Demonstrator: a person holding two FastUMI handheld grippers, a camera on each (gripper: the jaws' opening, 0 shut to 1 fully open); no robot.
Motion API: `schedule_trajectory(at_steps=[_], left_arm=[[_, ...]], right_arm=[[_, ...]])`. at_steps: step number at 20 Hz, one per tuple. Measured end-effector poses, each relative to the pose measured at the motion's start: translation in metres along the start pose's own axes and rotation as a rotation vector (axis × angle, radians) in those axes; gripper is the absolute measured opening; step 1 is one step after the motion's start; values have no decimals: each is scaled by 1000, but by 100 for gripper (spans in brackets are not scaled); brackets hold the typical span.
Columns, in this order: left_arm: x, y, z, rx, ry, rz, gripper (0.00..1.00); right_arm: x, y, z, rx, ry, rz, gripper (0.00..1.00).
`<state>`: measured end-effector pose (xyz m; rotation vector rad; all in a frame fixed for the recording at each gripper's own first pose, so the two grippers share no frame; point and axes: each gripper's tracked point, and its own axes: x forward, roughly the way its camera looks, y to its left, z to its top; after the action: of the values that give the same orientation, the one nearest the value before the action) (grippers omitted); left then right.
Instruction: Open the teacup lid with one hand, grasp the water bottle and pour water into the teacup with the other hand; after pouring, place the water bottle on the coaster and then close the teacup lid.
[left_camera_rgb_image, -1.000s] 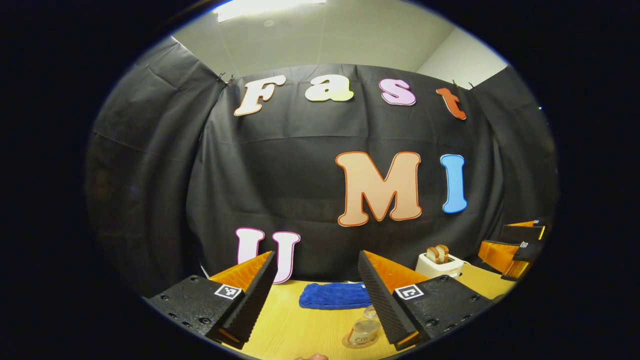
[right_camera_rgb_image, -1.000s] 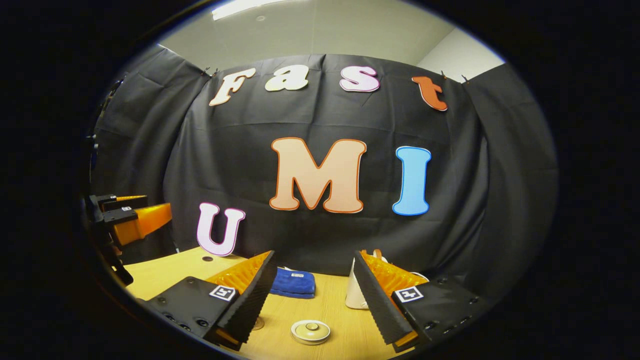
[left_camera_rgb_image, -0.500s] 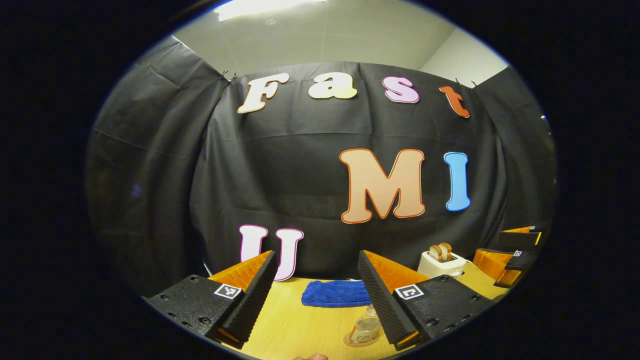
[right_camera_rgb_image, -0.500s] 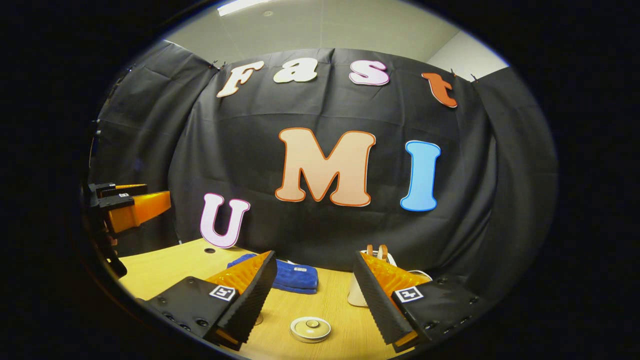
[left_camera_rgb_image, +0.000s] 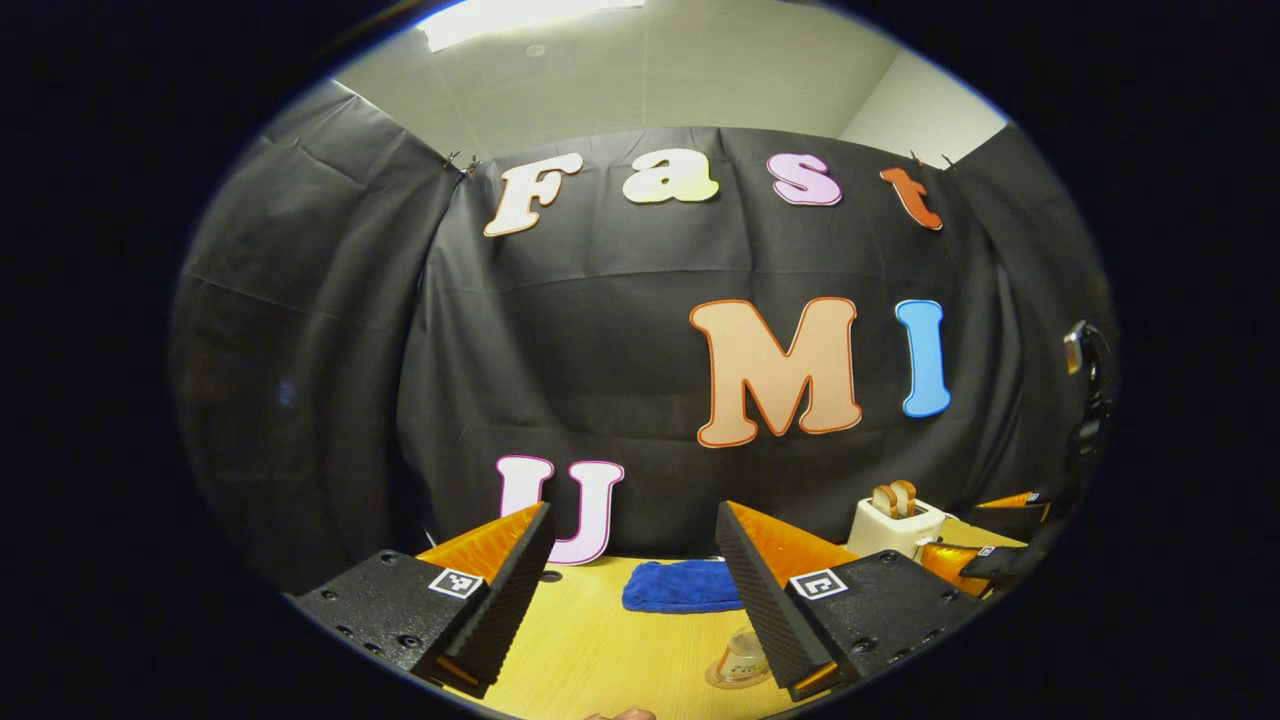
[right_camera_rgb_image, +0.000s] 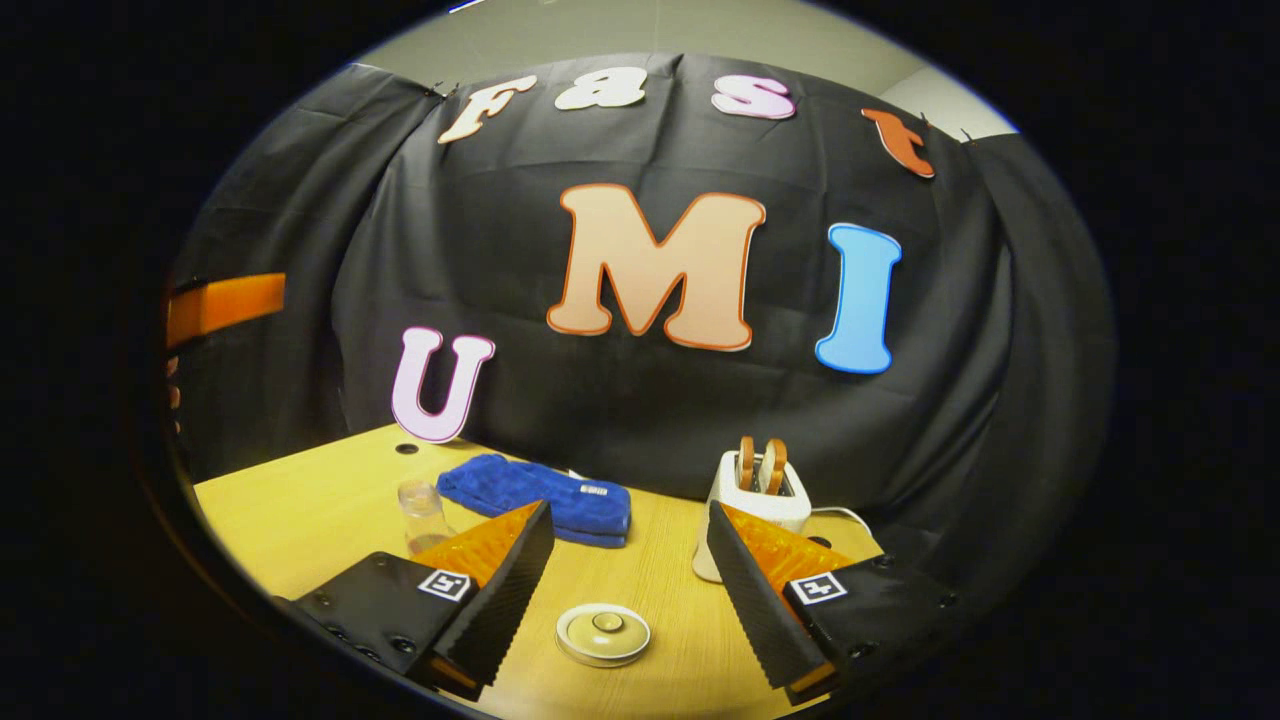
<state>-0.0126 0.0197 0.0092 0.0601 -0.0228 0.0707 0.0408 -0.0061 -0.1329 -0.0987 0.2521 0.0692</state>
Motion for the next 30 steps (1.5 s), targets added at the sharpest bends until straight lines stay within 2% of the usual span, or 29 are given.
schedule_trajectory(at_steps=[1,2,7,8,9,11,15,16,18,21,22,23,28,30], left_arm=[[-1,2,0,3,1,6,95],[-2,4,0,4,3,11,92],[-7,10,-4,17,22,32,95],[-8,11,-5,22,26,37,92],[-8,13,-5,26,27,41,92],[-9,15,-5,31,29,49,95],[-13,20,-6,41,38,67,92],[-13,21,-7,43,40,70,95],[-14,23,-9,47,46,78,92],[-15,25,-9,50,52,86,95],[-16,25,-9,53,52,87,95],[-16,26,-8,56,52,88,95],[-18,27,-12,69,63,92,94],[-18,27,-11,73,62,93,94]], right_arm=[[3,0,-10,0,20,5,100],[8,1,-20,-3,43,11,100],[27,8,-71,-23,170,54,98],[31,10,-79,-20,190,59,93],[34,11,-85,-19,206,63,100],[39,12,-98,-18,237,66,94],[46,16,-116,-37,285,76,100],[49,15,-121,-43,292,76,94],[49,15,-131,-51,315,76,92],[50,15,-144,-63,346,76,88],[51,16,-149,-65,354,80,79],[51,17,-153,-68,363,85,82],[55,19,-165,-82,380,93,72],[55,21,-165,-85,379,97,58]])
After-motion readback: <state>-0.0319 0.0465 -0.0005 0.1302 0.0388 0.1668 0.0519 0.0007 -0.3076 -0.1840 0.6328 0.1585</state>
